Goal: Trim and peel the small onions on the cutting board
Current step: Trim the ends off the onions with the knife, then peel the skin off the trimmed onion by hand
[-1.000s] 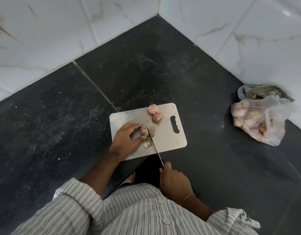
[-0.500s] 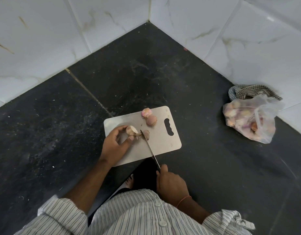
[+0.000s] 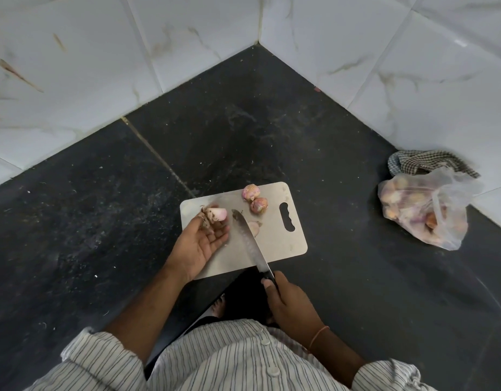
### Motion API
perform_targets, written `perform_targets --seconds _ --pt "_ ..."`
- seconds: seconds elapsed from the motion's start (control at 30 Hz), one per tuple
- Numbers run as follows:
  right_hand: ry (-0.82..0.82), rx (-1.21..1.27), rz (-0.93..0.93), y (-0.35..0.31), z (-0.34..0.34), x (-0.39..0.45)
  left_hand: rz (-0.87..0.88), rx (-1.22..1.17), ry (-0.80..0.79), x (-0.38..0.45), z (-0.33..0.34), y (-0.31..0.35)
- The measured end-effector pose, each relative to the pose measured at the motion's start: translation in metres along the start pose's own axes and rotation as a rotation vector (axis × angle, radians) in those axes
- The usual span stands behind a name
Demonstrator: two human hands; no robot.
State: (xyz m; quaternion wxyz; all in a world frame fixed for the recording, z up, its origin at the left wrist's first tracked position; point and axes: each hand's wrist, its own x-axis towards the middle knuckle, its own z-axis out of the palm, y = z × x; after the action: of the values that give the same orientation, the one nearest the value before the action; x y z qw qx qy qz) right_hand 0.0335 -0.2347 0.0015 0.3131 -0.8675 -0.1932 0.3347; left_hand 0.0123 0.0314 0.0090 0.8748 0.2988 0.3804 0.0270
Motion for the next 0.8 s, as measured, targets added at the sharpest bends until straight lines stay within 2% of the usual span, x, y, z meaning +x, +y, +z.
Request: perform_targets --seconds 0.07,0.13,0.5,0.63,0.8 --pt "0.018 0.129 0.003 0.000 -0.004 0.005 -0.041 -0.003 0.003 0.002 0.001 -0.001" --pt "0.045 0.132 -0.007 0.000 -0.012 0.013 -0.067 0.017 0.004 0.003 0.001 -0.002" --pt "0.189 -0.681 -0.162 0.014 -0.050 0.059 -0.144 0.103 -0.044 -0.001 0.009 -0.004" --pt "0.220 -0.782 -0.150 0.020 -0.050 0.065 -0.112 0.206 -0.058 -0.006 0.014 -0.006" --pt "0.186 -0.742 -0.145 0.021 -0.050 0.062 -0.053 0.290 -0.078 -0.011 0.019 -0.009"
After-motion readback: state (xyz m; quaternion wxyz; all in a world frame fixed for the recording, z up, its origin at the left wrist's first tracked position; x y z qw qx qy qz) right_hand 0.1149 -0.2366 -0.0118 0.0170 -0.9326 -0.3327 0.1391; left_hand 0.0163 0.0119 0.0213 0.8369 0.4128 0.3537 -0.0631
